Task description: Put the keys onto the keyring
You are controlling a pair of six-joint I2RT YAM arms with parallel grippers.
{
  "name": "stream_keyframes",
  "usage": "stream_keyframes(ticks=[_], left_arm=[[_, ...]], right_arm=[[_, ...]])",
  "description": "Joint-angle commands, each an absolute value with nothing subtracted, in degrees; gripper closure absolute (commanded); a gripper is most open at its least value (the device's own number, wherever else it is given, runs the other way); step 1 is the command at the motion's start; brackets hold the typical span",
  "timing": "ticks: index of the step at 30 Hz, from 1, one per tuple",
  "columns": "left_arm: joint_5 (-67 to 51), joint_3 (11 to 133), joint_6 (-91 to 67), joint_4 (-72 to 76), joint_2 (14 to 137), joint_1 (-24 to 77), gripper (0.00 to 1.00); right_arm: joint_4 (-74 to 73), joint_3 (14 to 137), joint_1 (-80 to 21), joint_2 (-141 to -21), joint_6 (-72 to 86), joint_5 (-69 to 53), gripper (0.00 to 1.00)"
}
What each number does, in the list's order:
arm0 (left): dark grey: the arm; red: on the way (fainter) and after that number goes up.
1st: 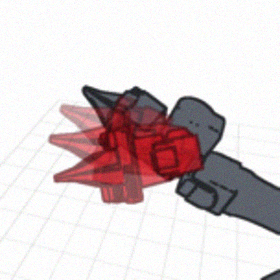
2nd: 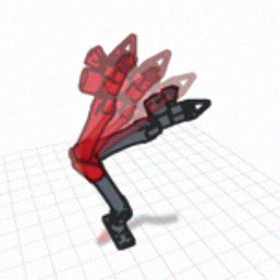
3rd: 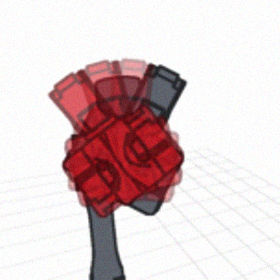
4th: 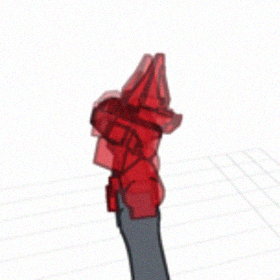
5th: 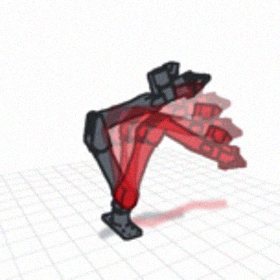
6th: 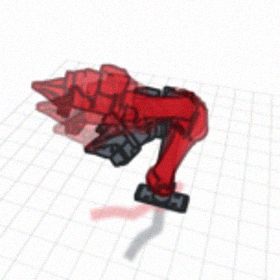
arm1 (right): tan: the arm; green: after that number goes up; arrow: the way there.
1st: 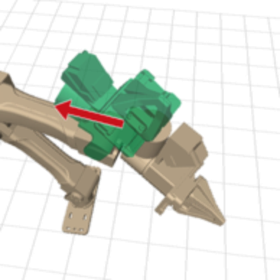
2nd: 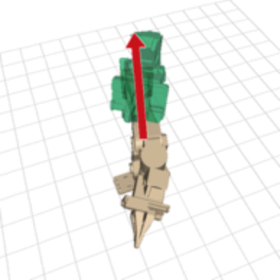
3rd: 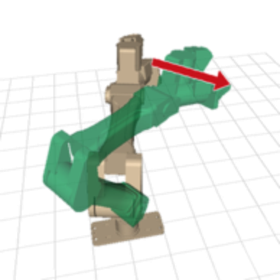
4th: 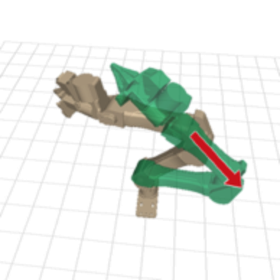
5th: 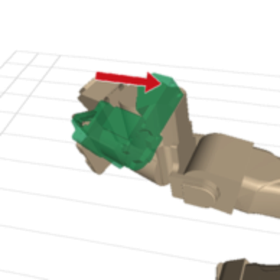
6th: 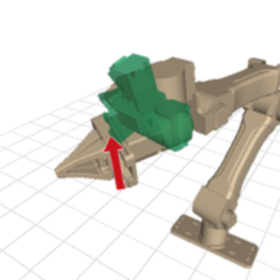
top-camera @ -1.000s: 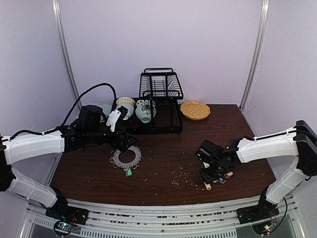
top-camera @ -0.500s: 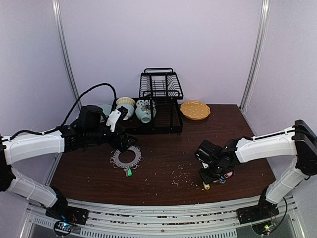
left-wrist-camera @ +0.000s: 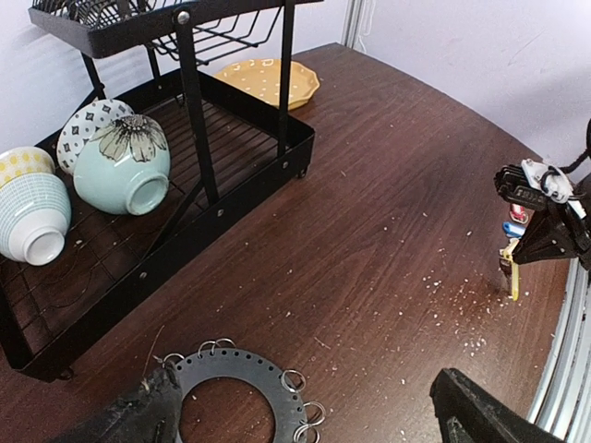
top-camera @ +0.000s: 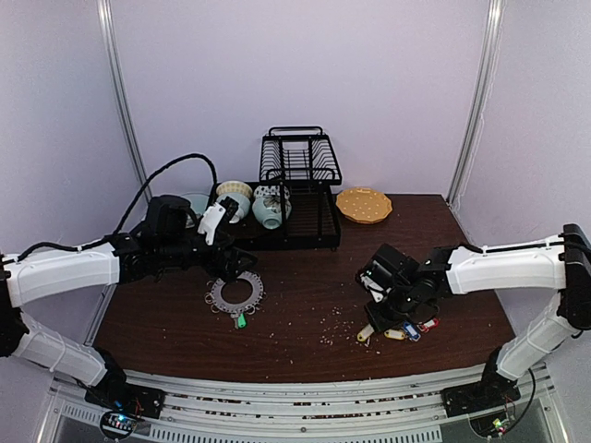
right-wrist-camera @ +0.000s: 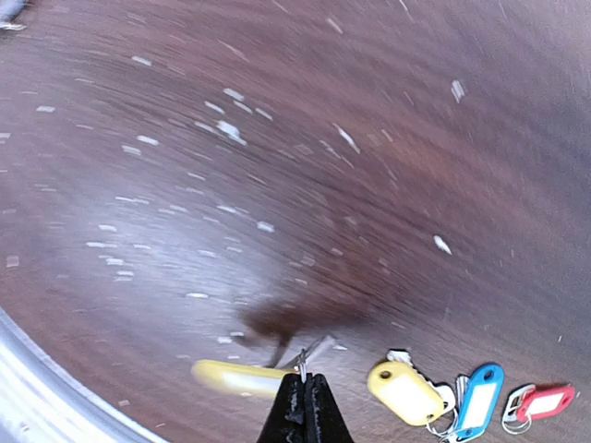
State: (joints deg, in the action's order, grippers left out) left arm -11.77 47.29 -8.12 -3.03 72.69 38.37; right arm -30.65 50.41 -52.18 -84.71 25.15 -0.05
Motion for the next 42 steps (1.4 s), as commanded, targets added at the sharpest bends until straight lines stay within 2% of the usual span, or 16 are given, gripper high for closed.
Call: stream_keyframes(ticks=[1, 6, 10, 13, 17, 20, 25, 33, 36, 42], left_arm=[[-17.3, 47.3, -7.1, 2.4, 70.2, 38.6, 0.02], [-29.6, 46.5, -7.5, 8.1, 69.1, 39.8, 0.05], [-32.5, 46.9, -4.9, 12.8, 69.8, 45.6, 0.11], [-32.4, 48.9, -0.5, 13.0, 71.7, 51.0, 0.21], [-35.0, 50.6, 1.0, 14.9, 72.9, 54.5, 0.42], [-32.9, 49.9, 1.4, 18.3, 71.7, 56.1, 0.5], [-29.1, 49.0, 3.2, 23.2, 70.0, 58.9, 0.63], [-31.7, 48.6, 6.0, 21.6, 68.9, 59.2, 0.93], [-29.8, 47.4, 6.6, 23.0, 67.9, 59.2, 0.98], [-29.2, 47.5, 5.2, 25.1, 68.0, 59.3, 1.0]], right_arm=[[-32.8, 55.8, -52.9, -81.3, 17.4, -4.8, 1.0], [-31.4, 62.8, -54.7, -77.6, 7.1, -13.9, 1.0], [-30.3, 68.3, -55.3, -76.1, 0.4, -21.2, 1.0], [-30.4, 72.6, -55.6, -76.5, -3.2, -26.3, 1.0], [-29.8, 76.8, -56.0, -77.5, -5.7, -33.4, 1.0], [-27.6, 77.1, -56.5, -77.3, -7.1, -38.1, 1.0], [-20.5, 75.0, -56.8, -76.6, -6.9, -41.9, 0.99], [-17.4, 75.1, -57.2, -76.6, -7.4, -42.8, 0.99], [-16.4, 74.6, -57.2, -76.3, -7.3, -43.0, 0.99], [-15.2, 73.9, -57.3, -76.0, -6.9, -43.4, 1.0]])
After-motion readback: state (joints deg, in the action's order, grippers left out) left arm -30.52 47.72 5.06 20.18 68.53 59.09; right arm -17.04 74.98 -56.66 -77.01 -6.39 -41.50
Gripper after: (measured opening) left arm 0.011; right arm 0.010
